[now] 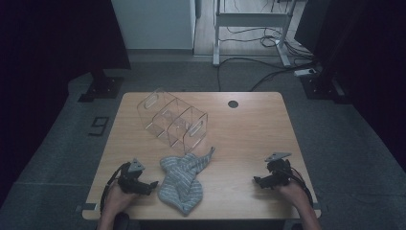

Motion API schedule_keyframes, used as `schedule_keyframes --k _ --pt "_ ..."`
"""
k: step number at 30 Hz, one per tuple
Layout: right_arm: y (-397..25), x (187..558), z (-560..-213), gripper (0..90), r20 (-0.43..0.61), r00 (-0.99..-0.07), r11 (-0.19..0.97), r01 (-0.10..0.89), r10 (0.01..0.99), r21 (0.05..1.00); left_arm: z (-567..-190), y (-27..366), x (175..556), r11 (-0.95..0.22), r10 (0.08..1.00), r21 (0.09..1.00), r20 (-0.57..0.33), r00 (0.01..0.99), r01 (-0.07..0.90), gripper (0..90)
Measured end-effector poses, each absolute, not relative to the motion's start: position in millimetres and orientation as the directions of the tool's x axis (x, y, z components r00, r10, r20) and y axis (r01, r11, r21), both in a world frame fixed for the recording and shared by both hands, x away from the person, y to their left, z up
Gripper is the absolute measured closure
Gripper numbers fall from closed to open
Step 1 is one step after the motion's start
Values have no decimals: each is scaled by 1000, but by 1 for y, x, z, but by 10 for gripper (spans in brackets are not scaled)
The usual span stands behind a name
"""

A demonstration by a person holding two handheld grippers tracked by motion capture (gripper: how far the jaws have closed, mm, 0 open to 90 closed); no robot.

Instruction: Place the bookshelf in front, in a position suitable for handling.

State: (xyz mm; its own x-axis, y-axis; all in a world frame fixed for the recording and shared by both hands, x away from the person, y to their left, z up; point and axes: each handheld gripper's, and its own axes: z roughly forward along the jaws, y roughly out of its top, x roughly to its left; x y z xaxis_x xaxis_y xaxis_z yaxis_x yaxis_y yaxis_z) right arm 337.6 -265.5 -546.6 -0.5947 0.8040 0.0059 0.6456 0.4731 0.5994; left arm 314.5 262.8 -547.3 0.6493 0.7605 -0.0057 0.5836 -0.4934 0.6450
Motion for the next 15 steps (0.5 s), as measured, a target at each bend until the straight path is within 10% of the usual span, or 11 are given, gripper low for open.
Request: schedule_keyframes --k 15 --pt "-265 338 -546 0 4 -587 469 650 809 598 -549 263 315 -484 763 659 -5 647 576 0"
